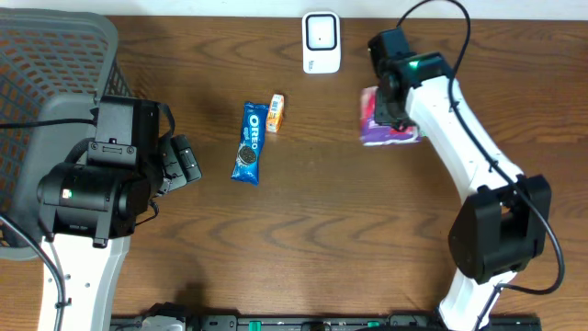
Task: Scan the item barcode
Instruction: 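Swing the liners pack under the scanner and drop it on the table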
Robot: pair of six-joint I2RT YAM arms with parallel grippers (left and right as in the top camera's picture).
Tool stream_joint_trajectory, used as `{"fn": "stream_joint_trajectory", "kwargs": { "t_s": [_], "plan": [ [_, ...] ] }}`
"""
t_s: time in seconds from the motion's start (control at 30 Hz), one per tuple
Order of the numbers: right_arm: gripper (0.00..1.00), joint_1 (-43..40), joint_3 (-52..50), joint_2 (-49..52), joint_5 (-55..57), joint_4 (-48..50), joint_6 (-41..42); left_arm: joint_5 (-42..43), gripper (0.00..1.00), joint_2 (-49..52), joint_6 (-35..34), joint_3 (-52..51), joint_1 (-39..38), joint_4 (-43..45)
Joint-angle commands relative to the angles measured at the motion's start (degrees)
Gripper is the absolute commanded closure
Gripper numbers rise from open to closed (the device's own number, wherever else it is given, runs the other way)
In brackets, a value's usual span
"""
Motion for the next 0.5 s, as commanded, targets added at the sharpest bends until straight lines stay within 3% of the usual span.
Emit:
{"fn": "stream_joint_trajectory", "kwargs": {
  "t_s": [0.0, 0.33, 0.47],
  "plan": [
    [0.99, 2.8, -1.5, 1.7, 22.0, 0.5, 6.8, -0.7, 0.02, 0.3, 0.3, 0.5, 0.3, -0.2],
    [0.98, 10.7, -2.1, 9.3, 21.8, 0.6, 6.7, -0.7, 0.02, 0.3, 0.3, 0.5, 0.3, -0.2],
    [0.89, 15.5, -2.1, 10.5, 20.6, 1.6, 6.7, -0.7, 0.02, 0.3, 0.3, 0.5, 0.3, -0.2]
  ]
}}
